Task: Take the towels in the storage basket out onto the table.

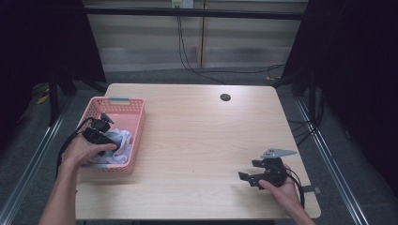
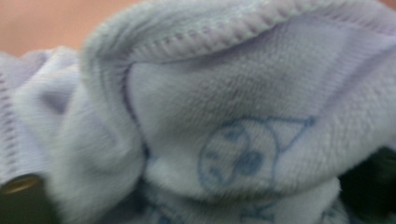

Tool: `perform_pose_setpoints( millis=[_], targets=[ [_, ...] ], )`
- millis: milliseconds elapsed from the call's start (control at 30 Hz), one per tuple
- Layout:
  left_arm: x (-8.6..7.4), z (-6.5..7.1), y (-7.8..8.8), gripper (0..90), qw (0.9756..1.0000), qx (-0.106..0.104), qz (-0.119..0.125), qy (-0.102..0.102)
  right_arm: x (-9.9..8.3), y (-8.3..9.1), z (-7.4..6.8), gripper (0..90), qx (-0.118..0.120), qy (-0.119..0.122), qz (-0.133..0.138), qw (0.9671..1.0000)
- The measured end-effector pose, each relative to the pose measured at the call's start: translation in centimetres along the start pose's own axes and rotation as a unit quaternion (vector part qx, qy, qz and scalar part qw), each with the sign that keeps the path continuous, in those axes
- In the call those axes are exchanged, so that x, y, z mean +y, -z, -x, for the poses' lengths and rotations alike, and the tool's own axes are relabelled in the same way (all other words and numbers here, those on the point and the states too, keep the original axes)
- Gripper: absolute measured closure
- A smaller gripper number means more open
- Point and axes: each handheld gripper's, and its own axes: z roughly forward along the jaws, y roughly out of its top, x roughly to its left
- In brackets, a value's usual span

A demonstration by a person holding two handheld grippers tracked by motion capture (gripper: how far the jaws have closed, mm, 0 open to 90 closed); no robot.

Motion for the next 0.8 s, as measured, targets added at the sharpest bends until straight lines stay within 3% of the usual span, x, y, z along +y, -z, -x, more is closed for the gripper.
perform_pose_setpoints(
  millis=[100,167,233,267,400,500,567,667,733,767,800],
  targets=[
    [0.1,0.1,0.1,16.8,1.0000,0.005,-0.004,0.006,0.0,0.1,0.0,17.4,-0.002,-0.002,-0.001,1.0000],
    [-0.2,-0.2,0.5,24.2,0.9997,0.001,0.014,0.018,0.0,0.1,-0.1,17.4,-0.004,-0.001,0.000,1.0000],
    [-0.4,-0.4,0.6,26.0,0.9997,0.000,0.019,0.016,0.0,0.1,0.0,17.4,-0.004,0.000,0.001,1.0000],
    [-0.5,-0.5,0.8,34.0,0.9995,-0.001,0.024,0.018,0.0,0.1,0.0,17.4,-0.003,0.000,0.001,1.0000],
    [-0.8,-0.2,1.2,42.2,0.9991,0.005,0.039,0.012,0.0,0.0,0.0,17.4,-0.002,0.000,-0.002,1.0000],
    [-1.3,-0.6,1.7,48.2,0.9979,-0.006,0.062,0.017,0.0,0.0,0.0,17.4,-0.003,0.004,-0.001,1.0000],
    [-1.5,-0.7,1.8,49.8,0.9978,-0.009,0.064,0.018,0.1,0.1,0.0,17.4,-0.003,0.000,-0.002,1.0000],
    [-2.0,-0.9,2.1,50.4,0.9962,-0.017,0.085,0.014,0.1,0.1,0.1,17.4,-0.004,0.000,-0.002,1.0000],
    [-2.1,-1.0,2.2,50.4,0.9953,-0.021,0.091,0.024,0.1,0.1,0.1,17.4,-0.005,-0.003,-0.002,1.0000],
    [-2.4,-1.1,2.5,50.4,0.9943,-0.023,0.102,0.019,0.1,0.1,0.1,17.4,-0.002,-0.002,-0.002,1.0000],
    [-2.5,-1.1,2.6,50.1,0.9929,-0.026,0.113,0.027,0.1,0.1,0.1,17.5,-0.001,-0.001,-0.002,1.0000]
  ],
)
